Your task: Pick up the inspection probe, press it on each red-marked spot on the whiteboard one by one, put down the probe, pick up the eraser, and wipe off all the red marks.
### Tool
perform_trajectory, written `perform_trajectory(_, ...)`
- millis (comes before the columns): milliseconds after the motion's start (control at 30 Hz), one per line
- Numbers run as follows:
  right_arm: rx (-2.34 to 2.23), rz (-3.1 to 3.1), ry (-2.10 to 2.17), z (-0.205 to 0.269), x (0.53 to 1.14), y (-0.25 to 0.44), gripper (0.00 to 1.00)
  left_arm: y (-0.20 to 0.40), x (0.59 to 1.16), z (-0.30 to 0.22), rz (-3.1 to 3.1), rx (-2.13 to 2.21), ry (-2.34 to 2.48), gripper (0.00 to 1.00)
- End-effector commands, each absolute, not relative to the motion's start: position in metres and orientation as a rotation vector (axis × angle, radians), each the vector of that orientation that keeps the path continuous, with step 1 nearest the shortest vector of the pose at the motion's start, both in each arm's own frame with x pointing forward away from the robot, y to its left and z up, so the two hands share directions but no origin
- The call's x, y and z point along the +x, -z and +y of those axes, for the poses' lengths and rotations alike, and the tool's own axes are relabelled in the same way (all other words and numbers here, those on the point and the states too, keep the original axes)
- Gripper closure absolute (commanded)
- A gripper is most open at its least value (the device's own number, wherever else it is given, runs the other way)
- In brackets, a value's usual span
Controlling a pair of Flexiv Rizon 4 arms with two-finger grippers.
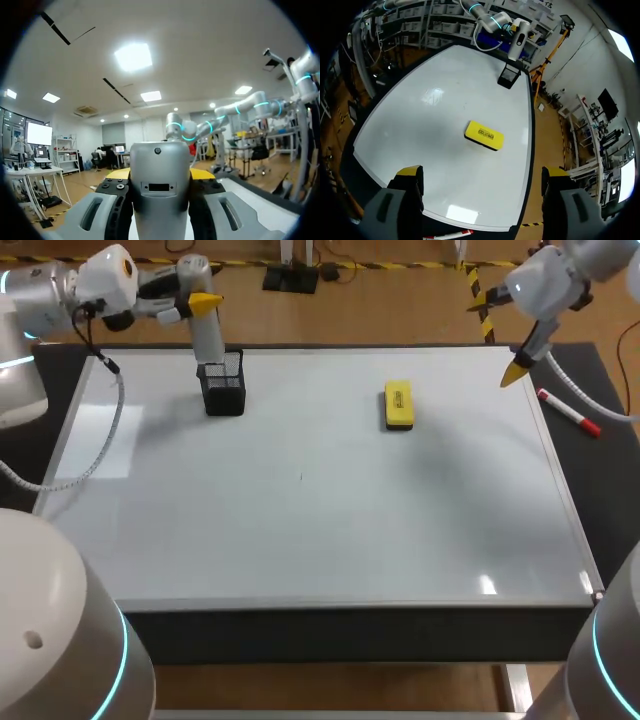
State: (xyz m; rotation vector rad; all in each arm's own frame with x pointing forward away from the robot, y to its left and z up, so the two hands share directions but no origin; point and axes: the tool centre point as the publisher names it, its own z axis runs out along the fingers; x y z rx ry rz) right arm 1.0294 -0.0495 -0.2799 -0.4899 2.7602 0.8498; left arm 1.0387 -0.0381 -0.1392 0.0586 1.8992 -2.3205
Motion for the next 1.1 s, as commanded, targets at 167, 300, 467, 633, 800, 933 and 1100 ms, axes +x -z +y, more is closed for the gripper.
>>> perform_trajectory(167, -0.492, 2.764, -0.844, -0.050, 1.030, 0.279, 0.00, 0.157, 1.058, -0.040, 1.951, 0.243, 2.410, 1.00)
perform_trajectory(300, -0.492, 2.764, -0.844, -0.050, 1.030, 0.279, 0.00, 0.162, 1.059, -0.040, 1.962, 0.270, 2.413, 1.00)
perform_trajectory(467, -0.492, 2.764, -0.844, -0.050, 1.030, 0.279, 0.00, 0.171, 1.064, -0.038, 1.956, 0.299, 2.423, 1.00)
perform_trajectory(633, -0.492, 2.764, -0.844, -0.050, 1.030, 0.279, 0.00, 0.182, 1.069, -0.039, 1.956, 0.303, 2.437, 1.00)
perform_trajectory(800, -0.492, 2.764, -0.844, -0.050, 1.030, 0.279, 0.00, 0.190, 1.075, -0.041, 1.971, 0.280, 2.439, 1.00)
perform_trajectory(933, -0.492, 2.764, -0.844, -0.050, 1.030, 0.279, 0.00, 0.196, 1.079, -0.044, 1.972, 0.279, 2.448, 1.00)
perform_trajectory(1100, -0.492, 2.764, -0.844, -0.050, 1.030, 0.279, 0.00, 0.205, 1.084, -0.045, 1.972, 0.281, 2.463, 1.00)
